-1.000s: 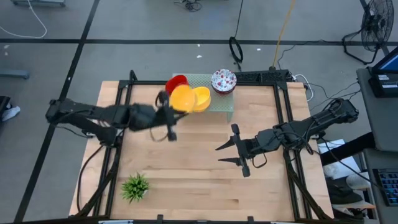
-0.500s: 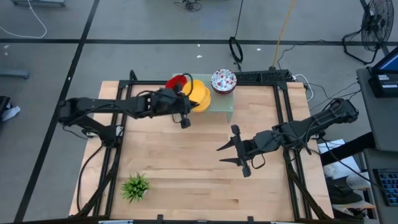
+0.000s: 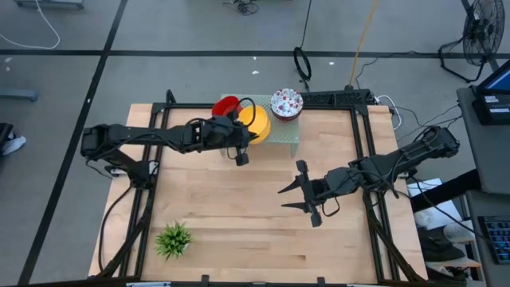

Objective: Pick & Place Mini bowls
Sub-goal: Stack the yellow bowl on top of the yellow bowls on the shelf, then return to Home Position

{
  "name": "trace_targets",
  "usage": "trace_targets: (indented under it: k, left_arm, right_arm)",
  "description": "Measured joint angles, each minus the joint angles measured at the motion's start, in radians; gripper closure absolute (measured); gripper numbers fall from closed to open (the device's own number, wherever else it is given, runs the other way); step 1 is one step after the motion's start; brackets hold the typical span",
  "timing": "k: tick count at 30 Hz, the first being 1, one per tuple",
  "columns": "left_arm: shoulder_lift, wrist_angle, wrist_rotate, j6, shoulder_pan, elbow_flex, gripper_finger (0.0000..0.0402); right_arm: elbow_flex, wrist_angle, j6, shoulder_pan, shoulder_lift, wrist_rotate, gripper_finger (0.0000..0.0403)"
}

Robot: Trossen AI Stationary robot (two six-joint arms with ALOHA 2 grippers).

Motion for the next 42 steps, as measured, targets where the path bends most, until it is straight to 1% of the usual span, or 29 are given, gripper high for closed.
trace_targets:
  k: [4,11,23,33,37,42]
  left_arm:
    - [-0.001,-0.002,-0.003,0.010,0.010,0.000,0.0395]
    - [-0.001,-0.040,-0.003,0.003,0.020,0.000,0.0363]
    - [-0.001,-0.043,-0.003,-0.024,0.020,0.000,0.0360]
    - [-0.001,-0.042,0.024,0.003,0.019,0.000,0.0355]
    - [-0.001,-0.041,0.023,0.022,0.019,0.000,0.0325]
    - [-0.001,0.001,-0.007,0.023,0.019,0.000,0.0265]
  right_arm:
    - [0.000,0.000,0.000,0.000,0.000,0.000,0.0243]
    - [0.000,0.000,0.017,0.000,0.000,0.000,0.0243]
    - [0.000,0.000,0.027,0.000,0.000,0.000,0.0243]
    - [0.000,-0.001,0.027,0.000,0.000,0.000,0.0243]
    - [0.000,-0.001,0.027,0.000,0.000,0.000,0.0243]
    - [0.000,-0.002,0.027,0.000,0.000,0.000,0.0243]
